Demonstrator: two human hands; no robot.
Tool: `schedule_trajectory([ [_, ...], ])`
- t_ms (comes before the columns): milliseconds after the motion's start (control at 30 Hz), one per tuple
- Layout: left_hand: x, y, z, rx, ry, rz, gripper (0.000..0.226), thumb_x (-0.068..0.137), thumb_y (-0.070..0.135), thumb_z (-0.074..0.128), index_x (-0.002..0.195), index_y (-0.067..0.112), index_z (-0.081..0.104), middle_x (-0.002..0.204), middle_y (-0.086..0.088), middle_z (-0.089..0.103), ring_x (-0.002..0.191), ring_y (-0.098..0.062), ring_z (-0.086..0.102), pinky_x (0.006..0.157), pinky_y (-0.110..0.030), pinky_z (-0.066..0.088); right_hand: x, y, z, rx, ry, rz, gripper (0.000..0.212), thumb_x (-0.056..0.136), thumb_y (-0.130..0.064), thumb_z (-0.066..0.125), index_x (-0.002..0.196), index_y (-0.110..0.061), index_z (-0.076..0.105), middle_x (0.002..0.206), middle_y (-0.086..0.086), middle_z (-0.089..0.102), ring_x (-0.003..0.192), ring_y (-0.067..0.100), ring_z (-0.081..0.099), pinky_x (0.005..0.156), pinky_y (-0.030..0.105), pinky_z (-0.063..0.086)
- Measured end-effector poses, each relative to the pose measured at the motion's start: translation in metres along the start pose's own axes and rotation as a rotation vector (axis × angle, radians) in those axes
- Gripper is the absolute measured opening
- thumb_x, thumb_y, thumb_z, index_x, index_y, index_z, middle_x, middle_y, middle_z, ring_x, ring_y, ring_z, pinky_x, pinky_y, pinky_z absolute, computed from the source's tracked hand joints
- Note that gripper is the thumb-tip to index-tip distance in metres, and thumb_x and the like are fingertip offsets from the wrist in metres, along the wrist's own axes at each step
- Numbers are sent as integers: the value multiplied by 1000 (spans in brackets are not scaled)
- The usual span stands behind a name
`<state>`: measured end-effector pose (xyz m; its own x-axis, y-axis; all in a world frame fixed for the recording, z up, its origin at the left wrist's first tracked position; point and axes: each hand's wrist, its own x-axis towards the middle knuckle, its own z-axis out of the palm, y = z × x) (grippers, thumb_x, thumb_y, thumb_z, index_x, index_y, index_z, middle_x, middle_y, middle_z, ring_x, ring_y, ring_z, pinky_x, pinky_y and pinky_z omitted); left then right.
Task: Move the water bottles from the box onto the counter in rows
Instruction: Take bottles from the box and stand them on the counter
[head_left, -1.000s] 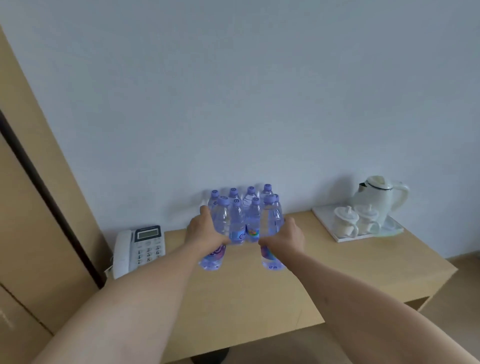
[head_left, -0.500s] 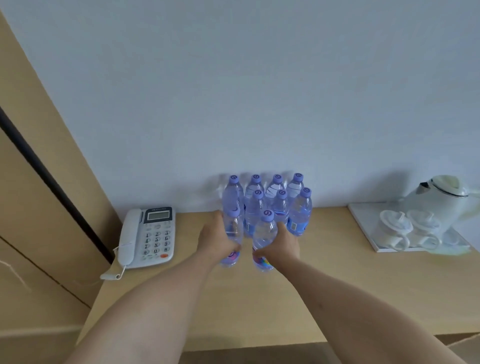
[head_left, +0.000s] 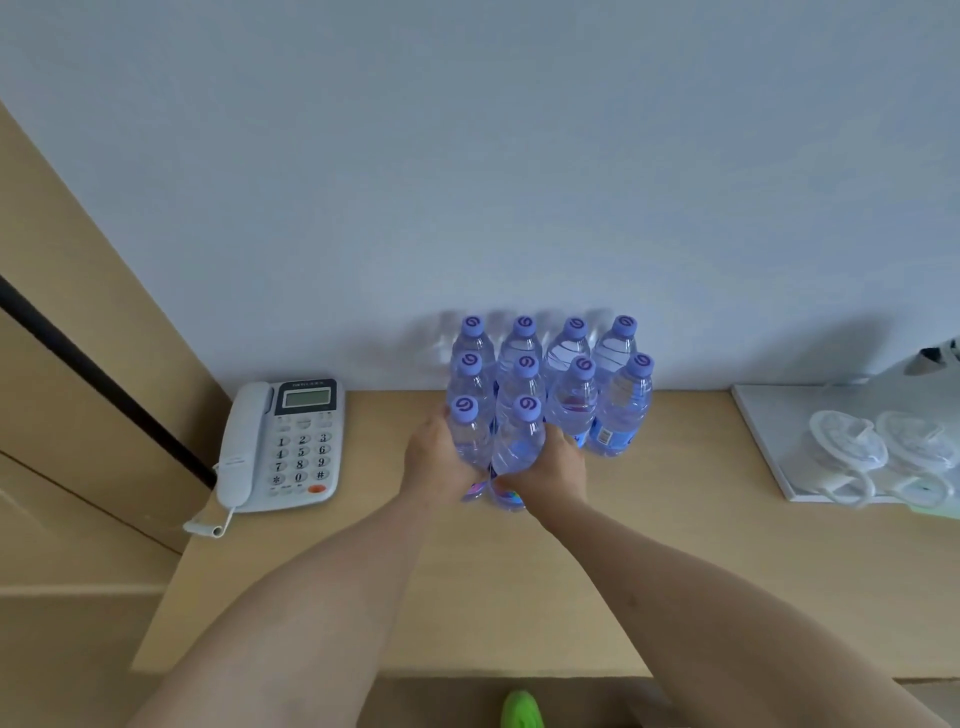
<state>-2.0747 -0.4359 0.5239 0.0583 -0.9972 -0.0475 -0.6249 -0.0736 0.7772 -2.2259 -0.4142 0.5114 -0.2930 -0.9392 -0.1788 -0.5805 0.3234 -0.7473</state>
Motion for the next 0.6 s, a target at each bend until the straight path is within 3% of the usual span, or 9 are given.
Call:
schedule_trajectory([
  [200,3,-1,2,8,4,34,60,51,34,83,97,37,44,78,21,56,66,1,53,51,-9,33,8,2,-1,-49,19,-29,75,51,-21,91,113,-17,49,105,0,51,90,17,46,61,23,36],
  [300,4,-2,4,2,9,19,66,50,34,85,104,31,48,87,16,61,72,-6,57,56,-17,38,8,4,-1,-78,15,-48,77,53,-23,92,115,-18,47,106,-2,49,95,18,49,71,25,37],
  [467,1,0,3,15,-7,-2,87,38,35,92,112,24,50,99,9,63,86,-16,60,71,-29,49,5,2,-5,-158,-11,-38,84,55,-36,91,120,-19,41,107,-1,49,92,17,47,75,27,36],
  [600,-1,11,-2,63,-79,39,79,38,38,90,107,24,55,97,8,63,89,-16,63,70,-28,50,-1,-5,-13,-186,-19,-22,88,53,-38,89,123,-18,39,110,3,49,102,22,53,75,27,37],
])
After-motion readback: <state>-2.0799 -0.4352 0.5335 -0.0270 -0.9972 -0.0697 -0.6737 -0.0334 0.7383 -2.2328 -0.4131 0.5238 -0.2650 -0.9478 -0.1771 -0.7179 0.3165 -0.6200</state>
